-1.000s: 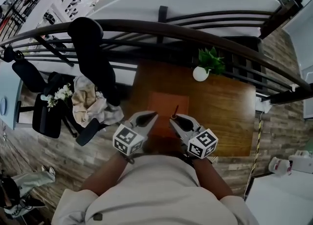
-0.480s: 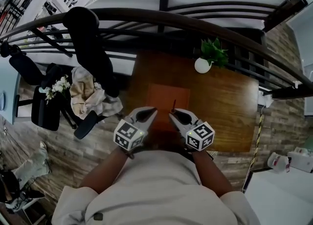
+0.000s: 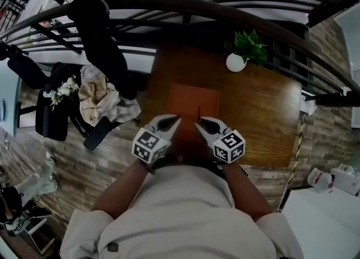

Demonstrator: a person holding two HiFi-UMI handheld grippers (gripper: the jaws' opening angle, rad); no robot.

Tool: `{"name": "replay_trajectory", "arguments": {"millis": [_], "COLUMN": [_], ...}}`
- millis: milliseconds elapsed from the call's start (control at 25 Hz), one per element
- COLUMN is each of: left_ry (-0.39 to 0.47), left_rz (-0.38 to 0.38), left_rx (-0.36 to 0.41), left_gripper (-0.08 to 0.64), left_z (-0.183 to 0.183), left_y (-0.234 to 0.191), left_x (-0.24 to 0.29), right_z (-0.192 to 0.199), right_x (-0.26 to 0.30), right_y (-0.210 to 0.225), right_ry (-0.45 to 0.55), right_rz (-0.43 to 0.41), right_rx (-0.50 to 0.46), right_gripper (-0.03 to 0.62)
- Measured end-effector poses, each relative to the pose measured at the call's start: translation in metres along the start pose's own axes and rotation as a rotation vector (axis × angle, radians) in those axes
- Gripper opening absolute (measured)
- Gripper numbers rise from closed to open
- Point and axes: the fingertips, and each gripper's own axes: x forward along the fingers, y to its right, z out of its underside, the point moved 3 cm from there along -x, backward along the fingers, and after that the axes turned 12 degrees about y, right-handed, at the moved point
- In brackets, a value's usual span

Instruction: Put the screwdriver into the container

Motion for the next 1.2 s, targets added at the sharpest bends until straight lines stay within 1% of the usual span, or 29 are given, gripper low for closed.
{"name": "replay_trajectory", "arguments": {"millis": [160, 560, 720, 1000, 1200], "left_ry": [-0.022, -0.088, -0.124, -0.182, -0.201], "left_rz": [-0.009, -0.021, -0.032, -0.046, -0.05], "left_rx": [-0.016, -0.026, -0.034, -0.053, -0.06], "left_gripper": [0.003, 0.003, 0.003, 0.003, 0.003], "left_z": [0.009, 0.045, 0.061, 0.092, 0.103], "left_y": [-0.002, -0.013, -0.018, -0.027, -0.03], "left_x": [0.003, 0.016, 0.019, 0.022, 0.024], "right_z": [0.018, 0.053, 0.068, 0.091, 0.107], "right_x": [0.002, 0.016, 0.022, 0.027, 0.031], "right_y": [0.008, 0.03, 0.036, 0.041, 0.046], "right_ry": [-0.047, -0.144, -0.194, -0.274, -0.338], "right_rz": [-0.004, -0.016, -0.034, -0.046, -0.044], "right_rx": [0.006, -0.026, -0.033, -0.077, -0.11], "right_gripper": [0.077, 0.077, 0.077, 0.077, 0.077]}}
